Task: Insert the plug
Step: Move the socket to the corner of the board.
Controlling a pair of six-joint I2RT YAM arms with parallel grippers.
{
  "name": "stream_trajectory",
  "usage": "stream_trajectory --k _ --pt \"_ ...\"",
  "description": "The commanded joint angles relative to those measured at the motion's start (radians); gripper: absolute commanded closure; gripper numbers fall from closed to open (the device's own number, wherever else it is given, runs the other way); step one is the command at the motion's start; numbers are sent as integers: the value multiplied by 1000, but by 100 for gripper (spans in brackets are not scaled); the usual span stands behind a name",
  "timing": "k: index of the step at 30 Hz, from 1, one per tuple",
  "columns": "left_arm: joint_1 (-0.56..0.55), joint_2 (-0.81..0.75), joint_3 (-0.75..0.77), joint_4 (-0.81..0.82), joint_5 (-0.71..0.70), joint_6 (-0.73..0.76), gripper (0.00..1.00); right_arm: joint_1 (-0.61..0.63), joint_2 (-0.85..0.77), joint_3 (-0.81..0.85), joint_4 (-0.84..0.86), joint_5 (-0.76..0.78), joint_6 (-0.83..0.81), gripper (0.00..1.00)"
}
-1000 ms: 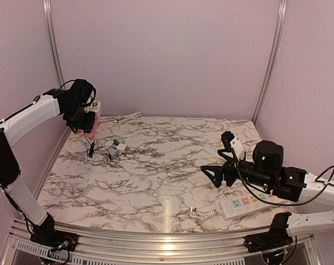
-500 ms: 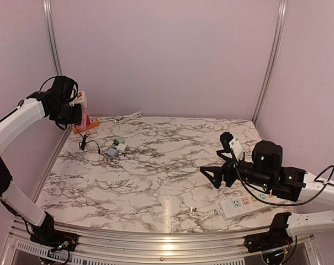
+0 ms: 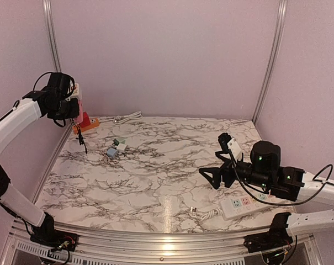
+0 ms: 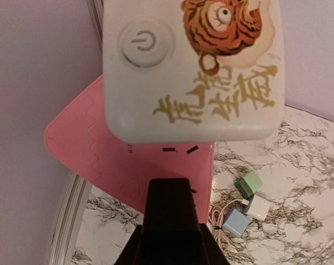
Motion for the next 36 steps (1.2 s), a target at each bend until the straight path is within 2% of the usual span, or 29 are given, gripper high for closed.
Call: stream_trajectory --k 1,11,18,26,36 --pt "18 36 -6 90 -14 -36 100 -5 1 18 56 -10 23 2" --pt "42 188 -56 150 55 -69 100 -4 0 -3 69 -18 35 2" --pt "63 335 -2 176 208 -25 100 -5 0 -23 83 -20 43 2" --pt "74 515 123 103 231 42 100 -4 12 -34 98 -28 52 2" --pt "107 576 187 79 206 50 98 -5 46 -38 126 -43 63 1"
